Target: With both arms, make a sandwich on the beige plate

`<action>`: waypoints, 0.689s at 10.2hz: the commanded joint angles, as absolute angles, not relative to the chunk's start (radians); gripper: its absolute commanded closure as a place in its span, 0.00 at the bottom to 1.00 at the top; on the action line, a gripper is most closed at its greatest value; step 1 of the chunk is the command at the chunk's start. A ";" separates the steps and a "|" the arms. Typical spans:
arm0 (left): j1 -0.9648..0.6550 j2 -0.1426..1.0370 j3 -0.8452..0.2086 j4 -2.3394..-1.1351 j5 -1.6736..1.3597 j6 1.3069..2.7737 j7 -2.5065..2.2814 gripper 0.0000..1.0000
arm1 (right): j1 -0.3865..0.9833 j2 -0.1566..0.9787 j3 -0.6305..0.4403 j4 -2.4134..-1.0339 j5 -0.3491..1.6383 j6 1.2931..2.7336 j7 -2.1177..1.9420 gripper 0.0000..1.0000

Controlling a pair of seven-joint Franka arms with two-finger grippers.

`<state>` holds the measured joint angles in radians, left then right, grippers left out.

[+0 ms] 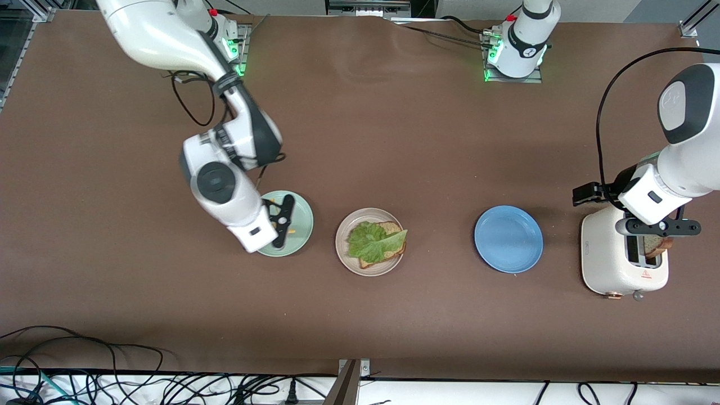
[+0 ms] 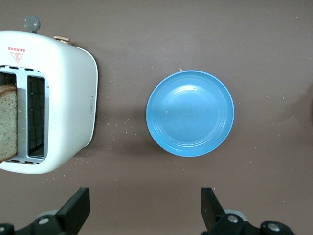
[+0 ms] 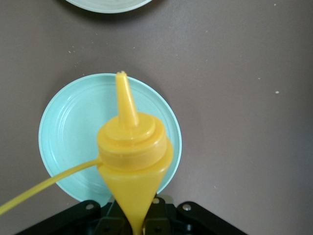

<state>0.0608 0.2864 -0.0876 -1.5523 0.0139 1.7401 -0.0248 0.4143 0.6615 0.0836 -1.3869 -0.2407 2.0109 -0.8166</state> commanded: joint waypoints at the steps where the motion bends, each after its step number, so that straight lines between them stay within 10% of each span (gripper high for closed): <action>1: 0.069 0.281 -0.094 -1.555 0.002 1.730 -0.008 0.00 | 0.555 0.705 -0.003 -1.231 -0.380 1.845 -0.721 1.00; 7: 0.071 0.281 -0.095 -1.555 0.000 1.730 -0.009 0.00 | 0.865 0.819 -0.181 -1.077 -0.694 1.706 -0.542 1.00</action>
